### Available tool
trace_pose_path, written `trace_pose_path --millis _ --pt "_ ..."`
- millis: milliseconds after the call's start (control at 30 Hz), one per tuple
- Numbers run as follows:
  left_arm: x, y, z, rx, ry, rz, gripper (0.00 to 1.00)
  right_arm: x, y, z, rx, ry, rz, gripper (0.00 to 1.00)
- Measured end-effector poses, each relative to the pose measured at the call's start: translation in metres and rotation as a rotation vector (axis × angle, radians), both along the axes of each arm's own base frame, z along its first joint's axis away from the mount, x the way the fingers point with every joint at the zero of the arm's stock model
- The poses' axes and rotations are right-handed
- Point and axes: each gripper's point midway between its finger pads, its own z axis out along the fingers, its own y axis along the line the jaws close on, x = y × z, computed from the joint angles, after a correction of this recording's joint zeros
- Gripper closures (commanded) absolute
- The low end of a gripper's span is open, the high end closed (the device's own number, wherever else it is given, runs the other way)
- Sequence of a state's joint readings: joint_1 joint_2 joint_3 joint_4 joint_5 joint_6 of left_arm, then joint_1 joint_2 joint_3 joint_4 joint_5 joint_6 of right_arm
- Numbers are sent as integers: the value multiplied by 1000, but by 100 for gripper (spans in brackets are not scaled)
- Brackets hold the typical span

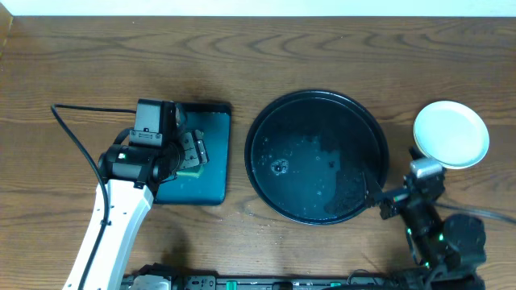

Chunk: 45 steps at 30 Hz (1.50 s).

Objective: Clean dirty plates on tray and stack at the side

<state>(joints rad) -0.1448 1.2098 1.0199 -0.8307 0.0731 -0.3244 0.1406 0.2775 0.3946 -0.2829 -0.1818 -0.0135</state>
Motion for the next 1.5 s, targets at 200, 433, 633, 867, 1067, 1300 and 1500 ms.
trace_pose_path --millis 200,433,633,867,1067,1300,1500 --pt "0 0 0 0 0 0 20 -10 -12 -31 5 -52 -47 1" --pt "0 0 0 0 0 0 20 1 -13 -53 13 -116 -59 1" --pt "0 0 0 0 0 0 20 5 -14 -71 12 -115 -63 1" --pt "0 0 0 0 0 0 20 5 -14 -73 10 -106 -65 1" --pt "0 0 0 0 0 0 20 5 -14 -73 10 -106 -65 1" --pt "0 0 0 0 0 0 20 5 -14 -73 11 -105 -65 1" --pt "0 0 0 0 0 0 20 5 -14 -73 10 -106 -65 1"
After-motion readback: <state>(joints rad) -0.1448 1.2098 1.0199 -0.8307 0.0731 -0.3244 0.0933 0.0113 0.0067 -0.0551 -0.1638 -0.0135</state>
